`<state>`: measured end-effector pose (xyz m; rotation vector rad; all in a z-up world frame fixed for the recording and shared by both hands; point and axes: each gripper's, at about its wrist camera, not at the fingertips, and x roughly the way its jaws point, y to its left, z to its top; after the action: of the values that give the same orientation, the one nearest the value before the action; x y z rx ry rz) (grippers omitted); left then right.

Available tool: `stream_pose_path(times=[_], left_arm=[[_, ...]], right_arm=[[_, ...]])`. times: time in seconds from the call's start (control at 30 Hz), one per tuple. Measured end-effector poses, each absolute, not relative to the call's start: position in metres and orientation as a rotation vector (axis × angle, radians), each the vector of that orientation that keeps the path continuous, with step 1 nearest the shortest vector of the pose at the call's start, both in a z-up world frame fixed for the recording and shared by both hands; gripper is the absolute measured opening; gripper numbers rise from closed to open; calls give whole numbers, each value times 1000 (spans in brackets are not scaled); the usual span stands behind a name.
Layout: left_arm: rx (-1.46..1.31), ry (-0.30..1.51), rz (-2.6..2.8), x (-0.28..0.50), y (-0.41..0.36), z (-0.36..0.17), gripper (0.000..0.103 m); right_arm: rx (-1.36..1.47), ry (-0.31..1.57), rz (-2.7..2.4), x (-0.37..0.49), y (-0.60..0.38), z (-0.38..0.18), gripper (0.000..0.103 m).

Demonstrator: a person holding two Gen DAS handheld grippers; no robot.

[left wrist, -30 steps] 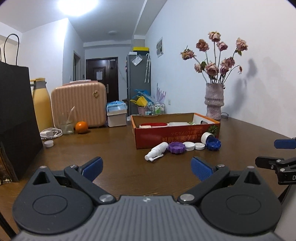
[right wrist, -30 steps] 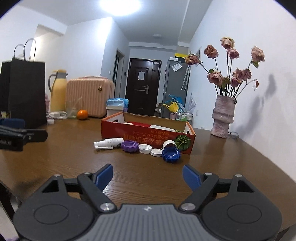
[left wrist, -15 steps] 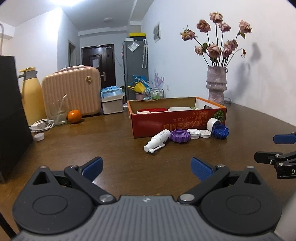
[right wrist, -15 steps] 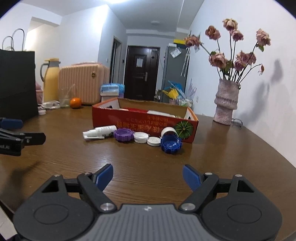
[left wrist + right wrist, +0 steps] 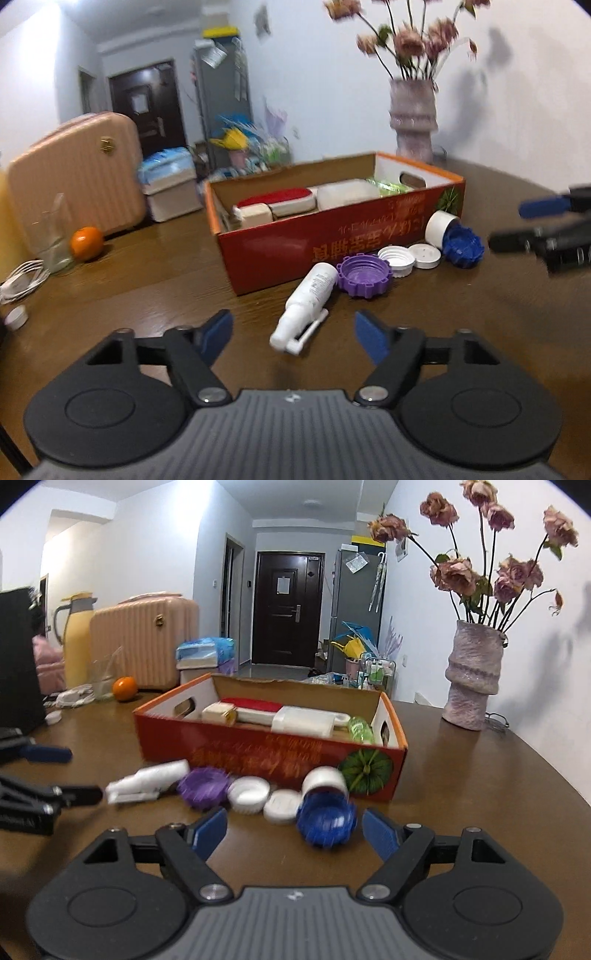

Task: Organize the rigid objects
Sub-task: 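Move the left tool to the white tube while the right tool reaches the white tape roll, then close the left gripper on the white tube while the right gripper closes on the tape roll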

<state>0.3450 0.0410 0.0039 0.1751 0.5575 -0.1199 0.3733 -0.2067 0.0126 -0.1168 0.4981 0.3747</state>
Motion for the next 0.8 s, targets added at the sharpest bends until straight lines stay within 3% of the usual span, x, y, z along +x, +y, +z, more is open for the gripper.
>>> stream_pose_path(times=[0.2, 0.37, 0.5, 0.53, 0.63, 0.8], left_arm=[[150, 653, -154, 407, 47, -8, 68], [99, 717, -182, 437, 50, -21, 54], [71, 712, -197, 443, 53, -28, 44], [71, 707, -203, 443, 53, -28, 36], [72, 701, -199, 442, 53, -27, 28], [70, 693, -191, 439, 51, -27, 28]], right_arm=[[29, 578, 400, 440, -218, 2, 70], [80, 624, 371, 476, -220, -13, 63], [101, 673, 384, 495, -218, -26, 42], [103, 682, 386, 497, -217, -29, 42], [99, 678, 391, 500, -215, -32, 42], [55, 665, 393, 497, -209, -31, 42]])
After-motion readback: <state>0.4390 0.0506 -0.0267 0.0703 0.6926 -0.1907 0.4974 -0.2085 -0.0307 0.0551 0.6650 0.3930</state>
